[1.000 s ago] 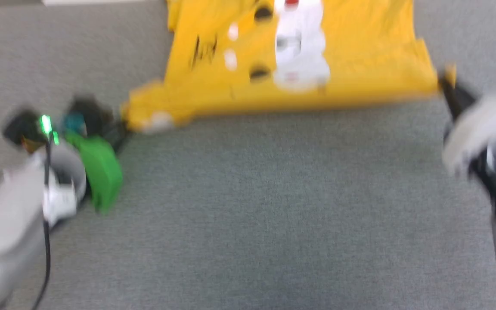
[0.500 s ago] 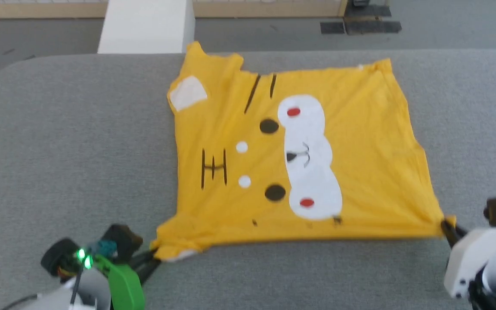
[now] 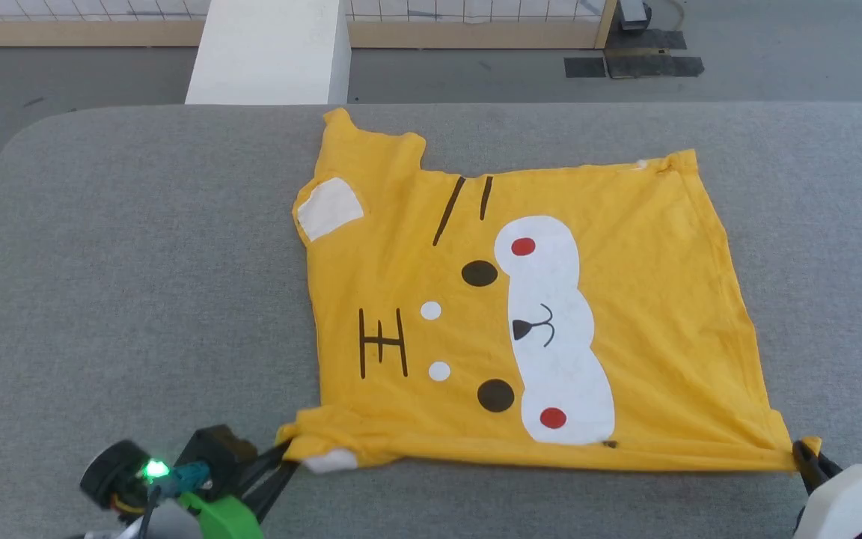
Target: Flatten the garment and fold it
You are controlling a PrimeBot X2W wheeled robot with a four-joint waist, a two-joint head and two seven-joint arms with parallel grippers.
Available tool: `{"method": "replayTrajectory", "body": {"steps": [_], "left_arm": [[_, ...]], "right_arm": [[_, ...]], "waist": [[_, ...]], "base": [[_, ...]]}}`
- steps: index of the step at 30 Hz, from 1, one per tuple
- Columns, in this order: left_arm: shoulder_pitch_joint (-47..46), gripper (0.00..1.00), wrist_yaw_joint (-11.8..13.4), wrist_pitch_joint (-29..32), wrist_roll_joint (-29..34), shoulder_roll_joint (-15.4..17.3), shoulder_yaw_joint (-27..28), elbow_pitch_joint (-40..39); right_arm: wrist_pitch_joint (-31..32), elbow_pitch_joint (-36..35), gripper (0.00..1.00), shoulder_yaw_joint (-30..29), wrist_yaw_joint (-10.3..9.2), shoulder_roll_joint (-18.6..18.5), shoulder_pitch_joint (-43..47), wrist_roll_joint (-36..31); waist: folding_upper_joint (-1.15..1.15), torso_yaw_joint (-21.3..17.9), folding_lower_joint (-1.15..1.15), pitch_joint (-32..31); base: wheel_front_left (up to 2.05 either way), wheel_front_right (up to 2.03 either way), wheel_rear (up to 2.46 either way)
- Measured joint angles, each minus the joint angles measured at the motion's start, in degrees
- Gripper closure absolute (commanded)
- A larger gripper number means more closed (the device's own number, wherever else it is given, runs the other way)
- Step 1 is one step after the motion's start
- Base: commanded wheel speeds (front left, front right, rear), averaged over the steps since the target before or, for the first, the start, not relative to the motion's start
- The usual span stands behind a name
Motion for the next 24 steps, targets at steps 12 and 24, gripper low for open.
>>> {"method": "replayTrajectory", "body": {"steps": [12, 24], "left_arm": [[-12.48, 1.0, -4.53, -1.83, 2.8, -5.14, 3.55, 6.46], [-19.65, 1.0, -9.81, 0.78, -3.13, -9.24, 6.44, 18.18]], "right_arm": [[-5.3, 4.09, 1.0, 4.58, 0.0, -2.68, -12.15, -1.42], [-1.09, 13.73, 1.0, 8.04, 0.0, -6.15, -26.72, -1.37]], "waist": [[0.0, -1.59, 0.0, 3.39], [0.0, -2.58, 0.0, 10.15]], "base": [[0.0, 0.0, 0.0], [0.0, 0.0, 0.0]]}}
